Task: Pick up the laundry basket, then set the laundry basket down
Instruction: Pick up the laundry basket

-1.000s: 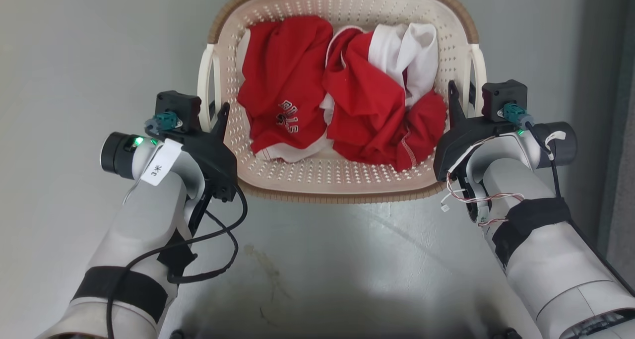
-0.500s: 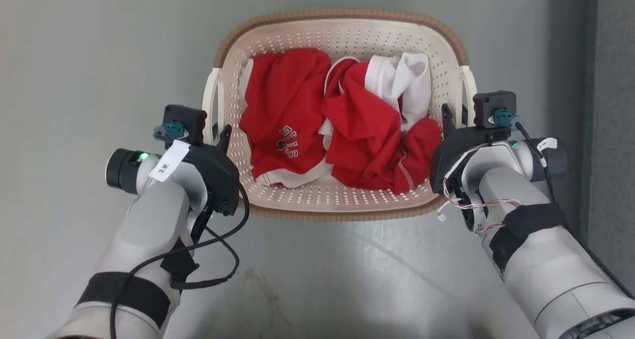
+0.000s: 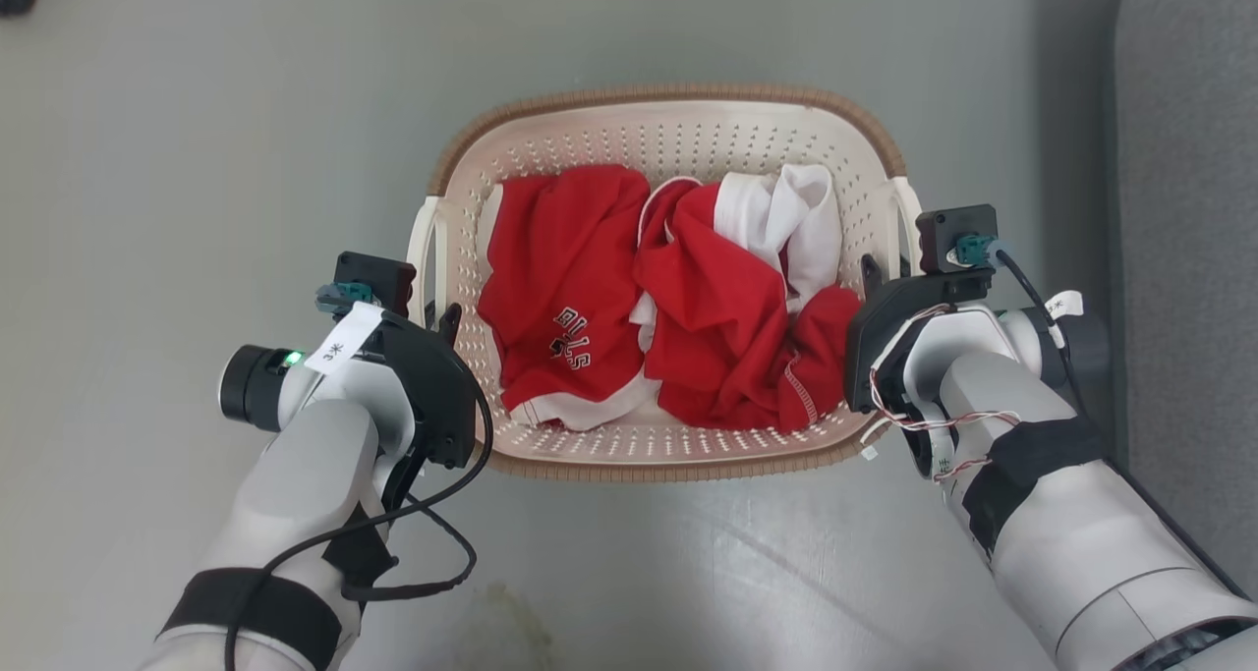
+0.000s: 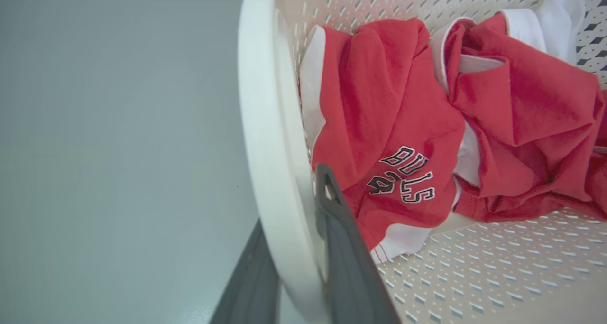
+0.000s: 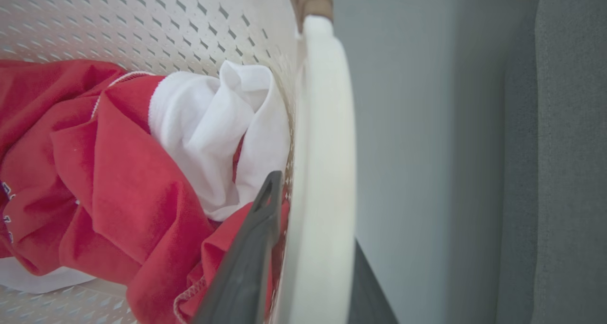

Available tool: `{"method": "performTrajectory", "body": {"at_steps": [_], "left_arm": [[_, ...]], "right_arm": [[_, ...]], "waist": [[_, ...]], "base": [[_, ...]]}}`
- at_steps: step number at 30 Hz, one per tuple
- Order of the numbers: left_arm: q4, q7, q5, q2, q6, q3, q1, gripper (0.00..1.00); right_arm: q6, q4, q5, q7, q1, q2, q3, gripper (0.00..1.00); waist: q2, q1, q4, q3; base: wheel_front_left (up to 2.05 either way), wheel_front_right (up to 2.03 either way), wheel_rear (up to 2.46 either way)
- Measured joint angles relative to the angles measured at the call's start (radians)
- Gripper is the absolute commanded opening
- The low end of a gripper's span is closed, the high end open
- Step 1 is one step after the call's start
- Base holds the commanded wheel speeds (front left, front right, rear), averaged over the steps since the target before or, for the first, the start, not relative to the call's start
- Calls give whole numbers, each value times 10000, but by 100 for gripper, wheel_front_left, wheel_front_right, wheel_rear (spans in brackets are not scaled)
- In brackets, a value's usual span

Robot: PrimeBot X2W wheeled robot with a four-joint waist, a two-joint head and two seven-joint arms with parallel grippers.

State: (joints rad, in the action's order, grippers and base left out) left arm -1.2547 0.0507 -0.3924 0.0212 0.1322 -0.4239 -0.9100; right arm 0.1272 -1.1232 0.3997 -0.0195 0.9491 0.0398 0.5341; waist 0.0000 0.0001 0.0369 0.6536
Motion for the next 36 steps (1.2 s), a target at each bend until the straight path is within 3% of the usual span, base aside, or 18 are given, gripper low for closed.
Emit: {"method": "performTrajectory", "body": {"at_steps": [36], "left_arm": [[-249, -1576, -1103, -58, 12, -343, 2066, 0]], "right_arm": [[-12, -140, 2021, -2075, -1716, -71, 1755, 0]], "waist": [[0, -2, -107, -3678]], "base": [[0, 0, 0]]}}
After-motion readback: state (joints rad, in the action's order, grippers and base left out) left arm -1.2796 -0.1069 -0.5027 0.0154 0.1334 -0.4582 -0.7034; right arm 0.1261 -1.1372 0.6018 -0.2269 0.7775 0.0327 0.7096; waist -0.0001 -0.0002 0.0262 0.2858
